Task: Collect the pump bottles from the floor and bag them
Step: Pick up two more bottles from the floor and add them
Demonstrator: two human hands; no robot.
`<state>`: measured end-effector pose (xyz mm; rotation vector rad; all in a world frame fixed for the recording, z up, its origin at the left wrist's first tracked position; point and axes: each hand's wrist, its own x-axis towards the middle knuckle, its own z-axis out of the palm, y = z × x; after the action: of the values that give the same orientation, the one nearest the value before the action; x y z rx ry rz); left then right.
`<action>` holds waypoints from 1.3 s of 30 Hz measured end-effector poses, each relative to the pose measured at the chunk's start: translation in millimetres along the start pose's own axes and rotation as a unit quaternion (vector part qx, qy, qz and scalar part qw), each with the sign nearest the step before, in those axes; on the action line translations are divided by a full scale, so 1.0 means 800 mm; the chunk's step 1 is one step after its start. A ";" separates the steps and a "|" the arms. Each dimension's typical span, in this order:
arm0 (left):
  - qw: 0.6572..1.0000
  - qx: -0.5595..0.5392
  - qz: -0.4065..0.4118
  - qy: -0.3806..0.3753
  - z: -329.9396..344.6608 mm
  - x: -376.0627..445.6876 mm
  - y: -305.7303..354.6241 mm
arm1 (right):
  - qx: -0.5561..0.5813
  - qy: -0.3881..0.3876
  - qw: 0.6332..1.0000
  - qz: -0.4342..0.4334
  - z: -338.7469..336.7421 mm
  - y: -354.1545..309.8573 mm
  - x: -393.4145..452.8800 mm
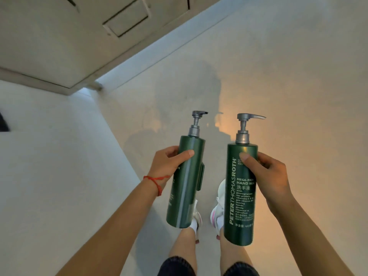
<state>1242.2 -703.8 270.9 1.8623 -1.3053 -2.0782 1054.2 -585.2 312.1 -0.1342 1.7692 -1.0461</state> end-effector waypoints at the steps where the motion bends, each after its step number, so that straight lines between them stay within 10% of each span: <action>1: 1.000 -0.003 0.002 -0.005 0.006 -0.018 0.016 | 0.007 0.000 1.000 -0.002 -0.008 -0.015 -0.013; 20: 0.988 -0.049 0.141 -0.030 0.118 -0.331 0.328 | 0.105 0.067 0.989 -0.074 -0.176 -0.306 -0.262; 39: 0.954 0.042 0.250 -0.160 0.242 -0.348 0.596 | 0.228 0.232 0.933 -0.158 -0.290 -0.493 -0.316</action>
<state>929.7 -751.4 762.9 1.0730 -1.7356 -2.1073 839.9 -558.2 788.5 0.1361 1.8972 -1.8145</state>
